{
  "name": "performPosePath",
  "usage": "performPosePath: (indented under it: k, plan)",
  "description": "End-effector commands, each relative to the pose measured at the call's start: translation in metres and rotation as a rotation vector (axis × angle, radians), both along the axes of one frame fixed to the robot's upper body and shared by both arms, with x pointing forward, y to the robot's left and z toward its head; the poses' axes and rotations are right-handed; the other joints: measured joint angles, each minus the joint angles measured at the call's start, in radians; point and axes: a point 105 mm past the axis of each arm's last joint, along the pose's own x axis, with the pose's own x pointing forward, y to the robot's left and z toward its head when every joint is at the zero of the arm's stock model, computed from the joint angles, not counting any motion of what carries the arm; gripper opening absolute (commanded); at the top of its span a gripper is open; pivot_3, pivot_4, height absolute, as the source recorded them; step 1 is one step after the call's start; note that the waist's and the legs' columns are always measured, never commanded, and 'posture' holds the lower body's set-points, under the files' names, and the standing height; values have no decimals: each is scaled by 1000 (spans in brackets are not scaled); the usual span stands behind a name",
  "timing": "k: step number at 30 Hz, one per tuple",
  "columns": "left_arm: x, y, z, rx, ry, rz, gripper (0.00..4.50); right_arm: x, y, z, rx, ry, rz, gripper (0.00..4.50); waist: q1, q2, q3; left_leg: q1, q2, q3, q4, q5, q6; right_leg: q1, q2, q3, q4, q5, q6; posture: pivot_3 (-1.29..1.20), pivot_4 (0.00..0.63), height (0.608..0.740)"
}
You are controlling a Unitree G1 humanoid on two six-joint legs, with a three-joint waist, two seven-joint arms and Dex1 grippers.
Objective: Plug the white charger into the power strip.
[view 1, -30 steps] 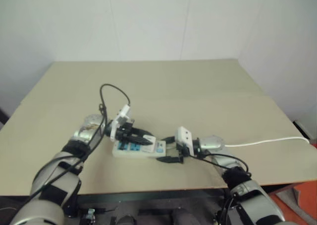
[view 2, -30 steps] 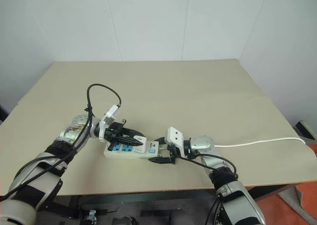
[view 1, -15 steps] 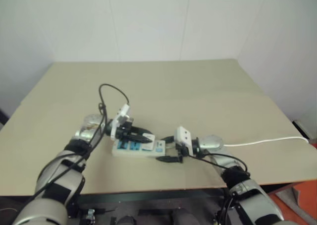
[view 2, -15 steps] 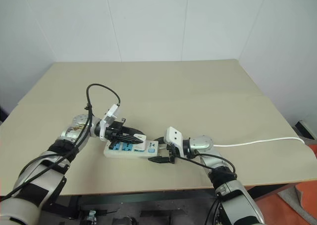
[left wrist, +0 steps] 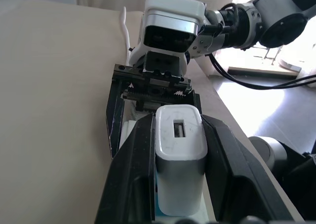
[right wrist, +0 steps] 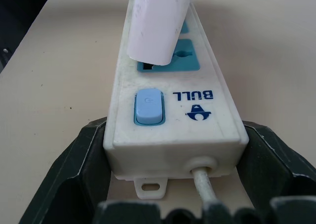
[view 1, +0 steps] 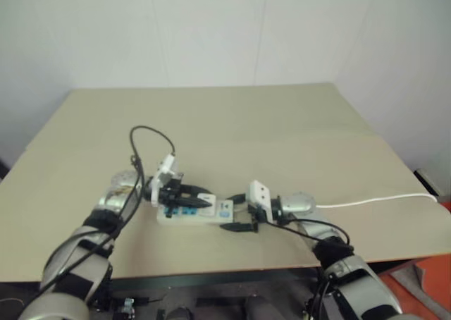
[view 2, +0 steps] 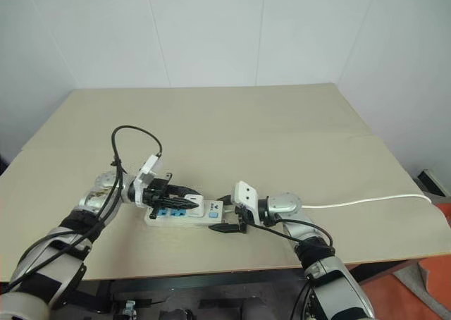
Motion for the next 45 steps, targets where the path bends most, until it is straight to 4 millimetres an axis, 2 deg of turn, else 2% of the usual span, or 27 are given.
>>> performPosePath:
  k: [1, 4, 13, 17, 22, 29, 37, 40, 45]
  plan:
    - [-11, 11, -17, 64, 10, -16, 1009, -5, -7, -26, -87, 46, -27, 3437, -2, 0, 0, 0, 0, 0, 0, 0, 0, 0, 0, 0, 0, 0, 0, 0, 150, 740]
    - [-11, 11, -22, 62, 4, -6, 1009, -5, -7, -25, -88, 40, -28, 3437, -5, 0, 0, 0, 0, 0, 0, 0, 0, 0, 0, 0, 0, 0, 0, 0, 150, 740]
    - [-13, 11, -53, 208, -41, -28, 1009, -4, -9, -25, -91, 37, -41, 3437, 4, 1, -9, 4, 0, 0, 0, 0, 0, 4, 0, 0, -1, 0, -1, 0, 150, 740]
    - [-12, 10, -54, 186, -20, -9, 1009, -5, -10, -27, -91, 38, -47, 3437, 11, 0, -10, 18, 0, 0, -2, 0, 0, 17, 0, 0, -4, -3, -4, 0, 150, 740]
    - [-10, 12, -56, 176, 37, 24, 1009, -5, -10, -27, -94, 39, -51, 3437, 12, 1, -11, 18, 0, 0, -3, 0, 0, 18, 0, 0, -4, -3, -5, 0, 150, 740]
    - [-13, 17, -59, 182, 22, 29, 1009, -4, -8, -29, -99, 34, -55, 3437, 12, 1, -13, 19, 0, 0, -4, 0, 0, 18, 0, -1, -4, -3, -5, 0, 150, 740]
    - [-11, 20, -51, 170, -28, 35, 3629, -3, -8, -29, -102, 33, -57, 3437, 12, 1, -14, 18, 0, 0, -5, 0, 0, 16, 0, 0, -4, -4, -5, 0, 150, 740]
    - [-10, 20, -46, 170, -45, 31, 4471, -2, -8, -28, -103, 32, -58, 3437, 12, 1, -14, 18, 1, 0, -5, 0, 0, 16, 0, 0, -4, -4, -5, 0, 150, 740]
    - [-8, 25, -34, 169, -69, 32, 4471, 0, -7, -26, -95, 37, -68, 3437, 11, 1, -13, 17, 1, 0, -5, 0, 0, 15, 0, 0, -4, -5, -7, 0, 150, 740]
